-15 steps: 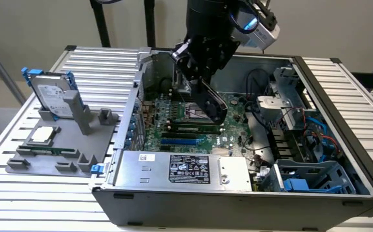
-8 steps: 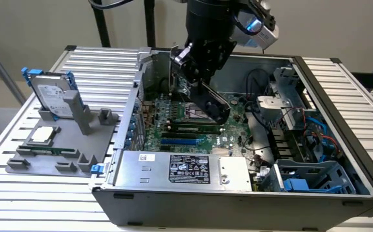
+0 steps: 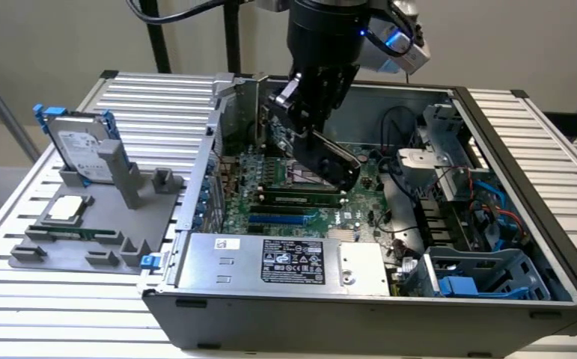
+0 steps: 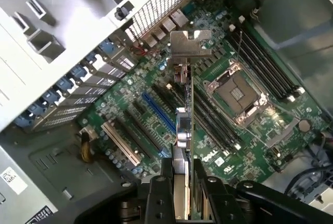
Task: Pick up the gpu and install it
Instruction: 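Insert the gpu into the slot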
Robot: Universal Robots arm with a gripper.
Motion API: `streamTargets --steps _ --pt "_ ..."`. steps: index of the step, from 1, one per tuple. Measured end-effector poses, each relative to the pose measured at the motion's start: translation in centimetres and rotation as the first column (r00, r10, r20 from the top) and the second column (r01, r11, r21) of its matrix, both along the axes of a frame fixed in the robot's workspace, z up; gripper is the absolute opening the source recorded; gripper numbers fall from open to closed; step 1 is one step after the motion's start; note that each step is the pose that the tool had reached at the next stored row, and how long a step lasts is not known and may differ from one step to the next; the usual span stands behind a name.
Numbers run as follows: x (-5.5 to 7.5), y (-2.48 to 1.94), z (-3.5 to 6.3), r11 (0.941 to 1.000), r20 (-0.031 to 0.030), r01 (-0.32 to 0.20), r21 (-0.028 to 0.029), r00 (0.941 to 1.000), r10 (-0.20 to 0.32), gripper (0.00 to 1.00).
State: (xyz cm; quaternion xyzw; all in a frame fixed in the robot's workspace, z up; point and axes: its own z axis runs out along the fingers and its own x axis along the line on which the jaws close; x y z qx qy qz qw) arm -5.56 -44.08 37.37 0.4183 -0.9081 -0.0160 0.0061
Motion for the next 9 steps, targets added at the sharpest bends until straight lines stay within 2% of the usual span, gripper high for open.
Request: streamTargets --steps 5,9 --pt "0.0 0.0 -0.27 0.9959 0.0002 -0.091 -0.0001 0.9959 0.091 0.0" --pt "0.0 0.0 -0.49 0.9865 0.0005 -0.164 0.0 0.9865 0.164 0.0"
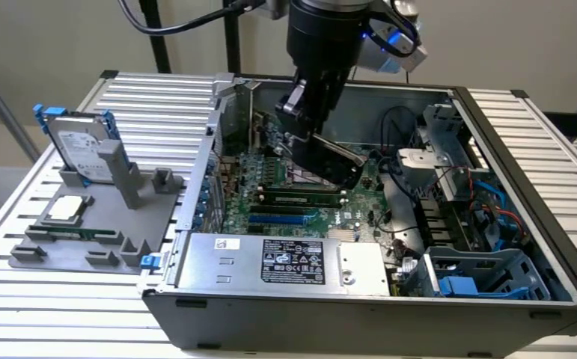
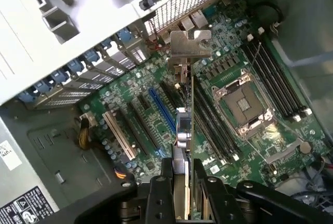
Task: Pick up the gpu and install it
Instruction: 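Insert the gpu into the slot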
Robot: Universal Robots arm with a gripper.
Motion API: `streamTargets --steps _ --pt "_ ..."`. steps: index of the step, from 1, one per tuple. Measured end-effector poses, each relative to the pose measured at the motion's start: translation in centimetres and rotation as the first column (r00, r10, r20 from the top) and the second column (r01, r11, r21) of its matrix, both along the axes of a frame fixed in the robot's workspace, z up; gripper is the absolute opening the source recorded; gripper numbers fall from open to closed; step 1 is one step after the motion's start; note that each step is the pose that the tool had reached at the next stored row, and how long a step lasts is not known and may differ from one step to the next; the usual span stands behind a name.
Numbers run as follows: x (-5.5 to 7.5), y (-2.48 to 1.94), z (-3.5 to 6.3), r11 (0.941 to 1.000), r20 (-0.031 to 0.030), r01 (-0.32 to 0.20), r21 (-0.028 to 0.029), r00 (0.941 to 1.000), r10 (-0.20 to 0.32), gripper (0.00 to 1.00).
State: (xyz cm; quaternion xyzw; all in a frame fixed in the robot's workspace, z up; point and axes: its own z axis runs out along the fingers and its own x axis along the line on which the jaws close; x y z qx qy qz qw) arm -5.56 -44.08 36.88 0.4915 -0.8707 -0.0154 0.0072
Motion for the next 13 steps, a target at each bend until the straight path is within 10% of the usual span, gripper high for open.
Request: streamTargets --steps 6,13 --pt "0.0 0.0 -0.32 0.9941 0.0004 -0.108 0.0001 0.9941 0.108 0.0" --pt "0.01 0.0 -0.79 0.9722 0.0011 -0.234 -0.0002 0.9722 0.234 0.0"
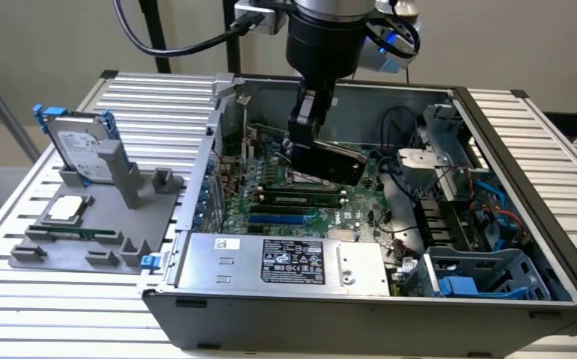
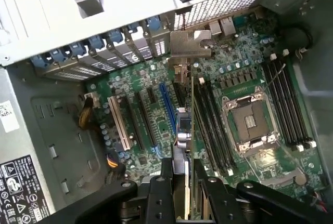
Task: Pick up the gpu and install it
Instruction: 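Insert the gpu into the slot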
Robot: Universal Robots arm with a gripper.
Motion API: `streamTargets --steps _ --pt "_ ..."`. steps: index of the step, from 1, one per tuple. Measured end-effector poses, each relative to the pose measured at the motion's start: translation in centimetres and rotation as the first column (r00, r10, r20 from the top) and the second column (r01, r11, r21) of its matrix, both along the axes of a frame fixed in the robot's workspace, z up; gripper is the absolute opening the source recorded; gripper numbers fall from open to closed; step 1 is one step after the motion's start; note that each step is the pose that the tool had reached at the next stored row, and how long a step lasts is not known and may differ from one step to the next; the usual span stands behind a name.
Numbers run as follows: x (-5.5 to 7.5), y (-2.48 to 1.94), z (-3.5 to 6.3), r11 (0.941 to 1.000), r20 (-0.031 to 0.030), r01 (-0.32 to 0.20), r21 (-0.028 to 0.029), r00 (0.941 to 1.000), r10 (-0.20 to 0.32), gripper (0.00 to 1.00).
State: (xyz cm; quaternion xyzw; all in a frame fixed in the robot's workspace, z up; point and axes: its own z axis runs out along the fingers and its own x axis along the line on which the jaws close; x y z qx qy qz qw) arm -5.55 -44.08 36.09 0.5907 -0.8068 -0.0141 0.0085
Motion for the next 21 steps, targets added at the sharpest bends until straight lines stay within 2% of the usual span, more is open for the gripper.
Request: streamTargets --steps 4,10,14,18,21 --pt "0.0 0.0 -0.31 0.9974 0.001 -0.072 0.0 0.9974 0.072 0.0" --pt "0.0 0.0 -1.04 0.9858 0.0073 -0.168 -0.0009 0.9857 0.168 0.0" --pt "-0.5 0.0 -1.7 0.9816 0.0125 -0.191 -0.0018 0.9816 0.191 0.0" --pt "-1.5 0.0 -2.31 0.9808 0.0187 -0.195 -0.0031 0.9806 0.195 0.0" --pt "-2.5 -0.01 -2.7 0.9808 0.026 -0.195 -0.0044 0.9805 0.195 0.0"
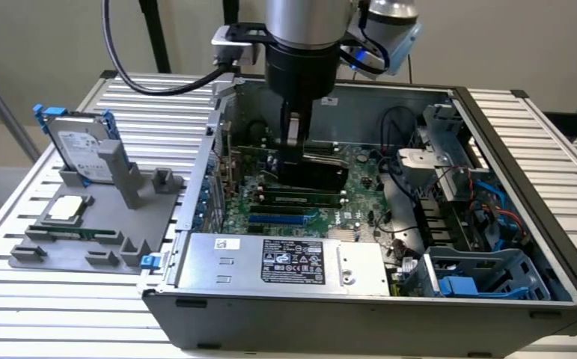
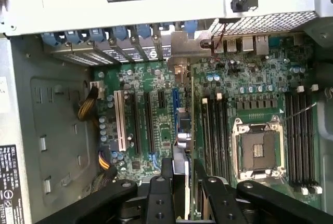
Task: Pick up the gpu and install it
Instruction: 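Insert the gpu into the slot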
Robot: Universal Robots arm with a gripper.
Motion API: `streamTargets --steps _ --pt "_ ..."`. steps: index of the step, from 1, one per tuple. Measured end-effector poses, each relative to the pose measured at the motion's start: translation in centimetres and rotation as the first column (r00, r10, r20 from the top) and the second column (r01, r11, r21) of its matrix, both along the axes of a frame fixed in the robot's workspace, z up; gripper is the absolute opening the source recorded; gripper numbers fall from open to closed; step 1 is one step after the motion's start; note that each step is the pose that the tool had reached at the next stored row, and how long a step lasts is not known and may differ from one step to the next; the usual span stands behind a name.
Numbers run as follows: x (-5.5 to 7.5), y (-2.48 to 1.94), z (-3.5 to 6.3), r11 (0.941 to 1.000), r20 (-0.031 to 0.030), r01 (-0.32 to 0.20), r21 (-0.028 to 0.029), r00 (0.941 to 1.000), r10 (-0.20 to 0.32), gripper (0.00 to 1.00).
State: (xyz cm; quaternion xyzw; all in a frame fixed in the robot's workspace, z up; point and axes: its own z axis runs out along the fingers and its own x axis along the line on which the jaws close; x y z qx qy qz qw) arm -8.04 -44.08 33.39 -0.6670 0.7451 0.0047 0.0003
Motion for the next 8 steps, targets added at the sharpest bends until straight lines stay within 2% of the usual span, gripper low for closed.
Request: streamTargets --steps 4,8 --pt "-0.6 -0.09 -0.57 1.0 0.0086 0.0 -0.0001 1.0 0.0 0.0" --pt "-0.8 -0.25 -1.29 1.0 0.0114 -0.001 0.0 0.9999 0.001 0.0"
